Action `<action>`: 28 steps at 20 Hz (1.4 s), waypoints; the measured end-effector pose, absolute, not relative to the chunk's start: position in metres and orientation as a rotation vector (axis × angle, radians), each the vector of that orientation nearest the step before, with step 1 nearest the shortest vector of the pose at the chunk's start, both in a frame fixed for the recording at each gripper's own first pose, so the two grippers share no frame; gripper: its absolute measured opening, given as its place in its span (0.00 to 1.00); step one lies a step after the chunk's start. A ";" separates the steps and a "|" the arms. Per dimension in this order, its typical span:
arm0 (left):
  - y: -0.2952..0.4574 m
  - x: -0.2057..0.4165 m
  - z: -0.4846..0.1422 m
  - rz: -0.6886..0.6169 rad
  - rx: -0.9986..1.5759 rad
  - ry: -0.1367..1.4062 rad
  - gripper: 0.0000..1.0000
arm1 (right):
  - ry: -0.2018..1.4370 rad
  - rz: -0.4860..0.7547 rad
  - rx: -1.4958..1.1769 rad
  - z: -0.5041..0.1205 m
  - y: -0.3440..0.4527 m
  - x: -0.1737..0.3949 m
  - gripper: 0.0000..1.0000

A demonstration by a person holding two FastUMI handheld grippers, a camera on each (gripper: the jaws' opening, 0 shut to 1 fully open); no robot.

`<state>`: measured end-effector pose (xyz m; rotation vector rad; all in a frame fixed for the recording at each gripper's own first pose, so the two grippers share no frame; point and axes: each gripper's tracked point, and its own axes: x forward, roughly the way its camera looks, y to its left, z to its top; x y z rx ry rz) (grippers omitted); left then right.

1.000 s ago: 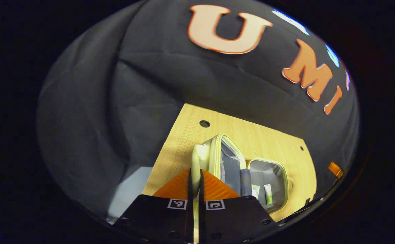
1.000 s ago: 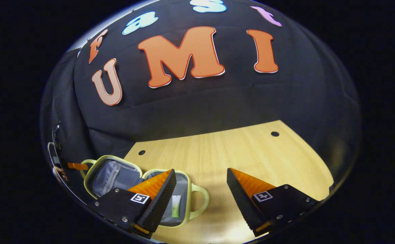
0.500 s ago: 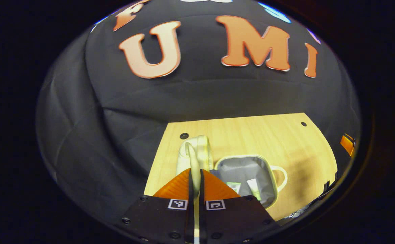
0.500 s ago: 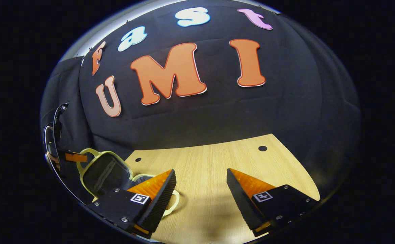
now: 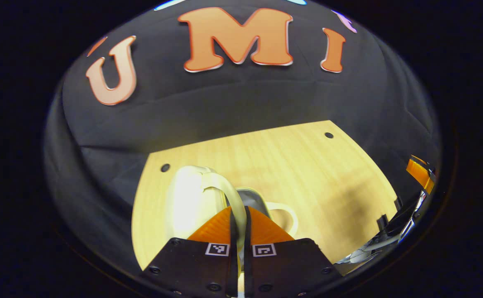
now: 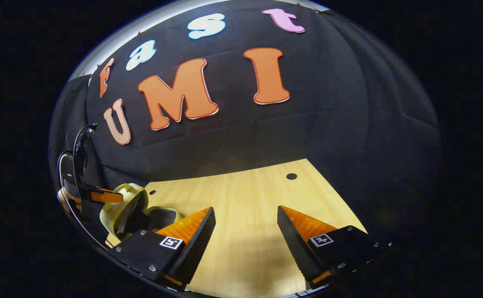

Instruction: First open the suitcase, pack the skin care products into it, and then close the suitcase.

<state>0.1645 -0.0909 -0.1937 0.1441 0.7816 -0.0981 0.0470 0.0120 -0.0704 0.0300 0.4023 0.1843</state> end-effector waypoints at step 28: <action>-0.172 0.185 -0.104 -0.143 -0.060 0.619 0.95 | 0.437 0.243 -0.009 -0.088 0.029 0.045 0.95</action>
